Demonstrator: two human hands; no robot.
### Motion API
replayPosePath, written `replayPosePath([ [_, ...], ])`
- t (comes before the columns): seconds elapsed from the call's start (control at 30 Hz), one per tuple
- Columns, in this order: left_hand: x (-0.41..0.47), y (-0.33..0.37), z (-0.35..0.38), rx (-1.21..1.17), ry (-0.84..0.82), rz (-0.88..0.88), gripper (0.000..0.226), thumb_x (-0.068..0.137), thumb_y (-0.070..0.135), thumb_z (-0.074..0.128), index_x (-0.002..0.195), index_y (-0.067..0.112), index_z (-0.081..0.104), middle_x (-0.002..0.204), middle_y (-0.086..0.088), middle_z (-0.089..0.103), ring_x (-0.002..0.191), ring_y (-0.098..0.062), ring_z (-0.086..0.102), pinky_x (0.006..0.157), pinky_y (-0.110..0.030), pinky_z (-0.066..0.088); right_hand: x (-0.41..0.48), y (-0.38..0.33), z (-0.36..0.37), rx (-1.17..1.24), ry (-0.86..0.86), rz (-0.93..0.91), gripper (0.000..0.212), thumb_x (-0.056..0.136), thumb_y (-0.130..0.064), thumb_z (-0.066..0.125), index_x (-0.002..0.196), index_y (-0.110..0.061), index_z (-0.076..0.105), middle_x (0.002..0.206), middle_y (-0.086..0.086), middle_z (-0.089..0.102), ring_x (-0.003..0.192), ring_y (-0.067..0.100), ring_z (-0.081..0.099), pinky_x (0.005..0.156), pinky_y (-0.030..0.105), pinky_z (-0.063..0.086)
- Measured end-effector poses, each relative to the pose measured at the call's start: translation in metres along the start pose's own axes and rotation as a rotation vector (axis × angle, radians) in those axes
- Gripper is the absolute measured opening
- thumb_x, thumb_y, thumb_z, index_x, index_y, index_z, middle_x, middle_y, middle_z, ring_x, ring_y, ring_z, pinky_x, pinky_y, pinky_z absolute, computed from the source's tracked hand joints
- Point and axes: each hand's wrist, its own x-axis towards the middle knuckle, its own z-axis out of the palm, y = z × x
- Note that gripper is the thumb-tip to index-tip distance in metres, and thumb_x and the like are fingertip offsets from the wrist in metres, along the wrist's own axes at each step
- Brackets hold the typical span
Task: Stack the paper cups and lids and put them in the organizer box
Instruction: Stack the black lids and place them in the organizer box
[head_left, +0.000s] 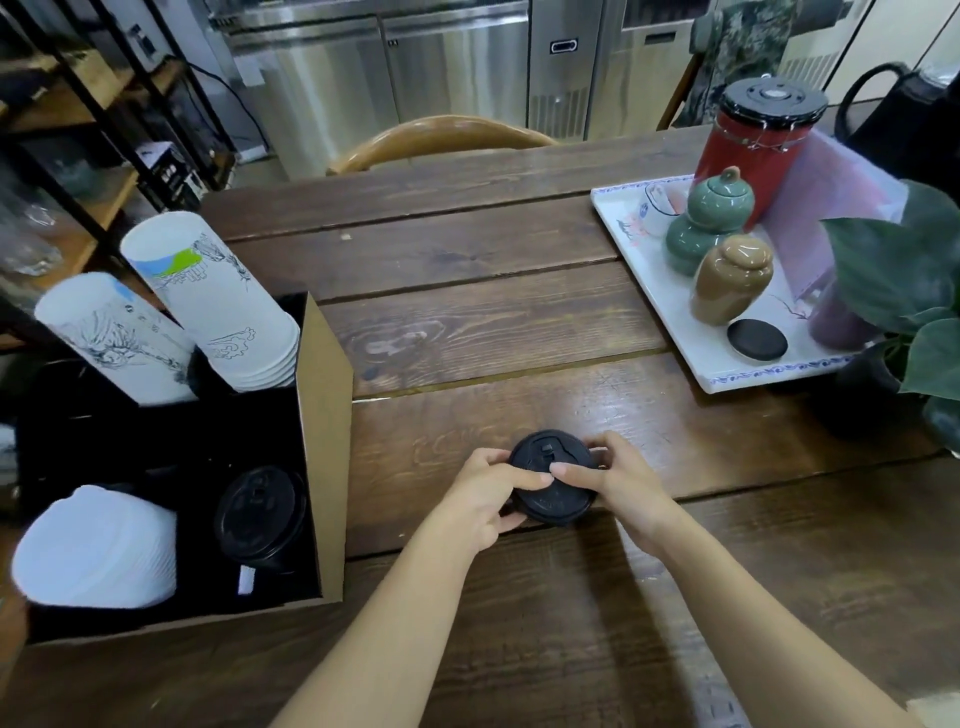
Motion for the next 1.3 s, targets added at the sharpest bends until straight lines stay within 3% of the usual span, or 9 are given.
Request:
replayPosePath([
  [0.33, -0.069, 0.029, -0.069, 0.012, 0.152, 0.358, 0.056, 0.078, 0.023, 0.074, 0.127, 0.01, 0.05, 0.124, -0.007, 0.061, 0.109, -0.023, 0.062, 0.09, -0.039, 0.053, -0.024, -0.073, 0.061, 0.026, -0.073, -0.288, 0.033, 0.076, -0.026, 0.073, 0.104, -0.018, 0.06, 0.105, 0.002, 0.066, 0.098, 0.016, 0.062, 0.077, 0.027, 0.051],
  [0.47, -0.097, 0.032, -0.104, -0.027, 0.21, 0.471, 0.044, 0.08, 0.021, 0.073, 0.119, 0.008, 0.06, 0.116, -0.008, 0.068, 0.101, -0.019, 0.067, 0.076, -0.03, 0.057, -0.036, -0.094, 0.099, 0.003, -0.143, -0.362, 0.033, 0.079, -0.029, 0.069, 0.109, -0.02, 0.059, 0.107, 0.0, 0.065, 0.1, 0.015, 0.062, 0.076, 0.026, 0.051],
  [0.67, -0.119, 0.023, -0.164, -0.146, 0.335, 0.484, 0.027, 0.085, 0.019, 0.067, 0.108, 0.005, 0.066, 0.112, -0.009, 0.069, 0.096, -0.015, 0.065, 0.072, -0.026, 0.053, -0.051, -0.108, 0.155, -0.072, -0.251, -0.37, 0.034, 0.081, -0.029, 0.067, 0.113, -0.018, 0.061, 0.105, -0.001, 0.065, 0.099, 0.02, 0.061, 0.08, 0.035, 0.053],
  [0.8, -0.121, 0.013, -0.197, -0.203, 0.401, 0.482, 0.037, 0.085, 0.018, 0.068, 0.118, 0.004, 0.059, 0.117, -0.009, 0.065, 0.101, -0.018, 0.062, 0.074, -0.028, 0.053, -0.056, -0.105, 0.191, -0.107, -0.227, -0.317, 0.044, 0.079, -0.03, 0.07, 0.117, -0.013, 0.057, 0.111, 0.003, 0.064, 0.103, 0.023, 0.061, 0.09, 0.039, 0.05],
  [0.87, -0.12, 0.008, -0.21, -0.227, 0.408, 0.464, 0.044, 0.085, 0.019, 0.067, 0.125, 0.004, 0.055, 0.122, -0.01, 0.062, 0.108, -0.021, 0.06, 0.084, -0.035, 0.054, -0.056, -0.104, 0.205, -0.147, -0.189, -0.303, 0.053, 0.077, -0.033, 0.071, 0.122, -0.011, 0.053, 0.116, 0.005, 0.061, 0.107, 0.022, 0.059, 0.092, 0.037, 0.048],
  [0.97, -0.116, 0.0, -0.223, -0.252, 0.415, 0.441, 0.048, 0.086, 0.017, 0.066, 0.13, 0.005, 0.051, 0.125, -0.011, 0.06, 0.113, -0.024, 0.058, 0.094, -0.039, 0.05, -0.057, -0.101, 0.222, -0.173, -0.16, -0.281, 0.046, 0.077, -0.033, 0.071, 0.115, -0.012, 0.056, 0.111, 0.003, 0.063, 0.102, 0.018, 0.059, 0.086, 0.031, 0.046],
  [1.17, -0.107, -0.014, -0.238, -0.25, 0.419, 0.412, 0.042, 0.088, 0.014, 0.063, 0.128, 0.006, 0.053, 0.121, -0.01, 0.062, 0.11, -0.022, 0.059, 0.096, -0.037, 0.049, -0.061, -0.095, 0.243, -0.335, -0.156, -0.26, 0.029, 0.083, -0.032, 0.065, 0.105, -0.013, 0.059, 0.1, 0.0, 0.063, 0.092, 0.016, 0.059, 0.066, 0.018, 0.043],
  [1.23, -0.104, -0.015, -0.24, -0.236, 0.418, 0.418, 0.039, 0.088, 0.015, 0.063, 0.126, 0.007, 0.055, 0.118, -0.008, 0.063, 0.107, -0.021, 0.059, 0.094, -0.036, 0.049, -0.062, -0.092, 0.246, -0.383, -0.137, -0.276, 0.031, 0.085, -0.034, 0.062, 0.108, -0.013, 0.059, 0.102, 0.001, 0.065, 0.092, 0.016, 0.059, 0.066, 0.02, 0.044],
  [1.3, -0.101, -0.016, -0.241, -0.221, 0.417, 0.428, 0.038, 0.088, 0.016, 0.063, 0.125, 0.008, 0.055, 0.117, -0.008, 0.063, 0.107, -0.02, 0.059, 0.093, -0.036, 0.05, -0.062, -0.089, 0.25, -0.443, -0.107, -0.295, 0.033, 0.086, -0.036, 0.059, 0.111, -0.013, 0.059, 0.106, 0.004, 0.067, 0.097, 0.019, 0.061, 0.077, 0.029, 0.049],
])
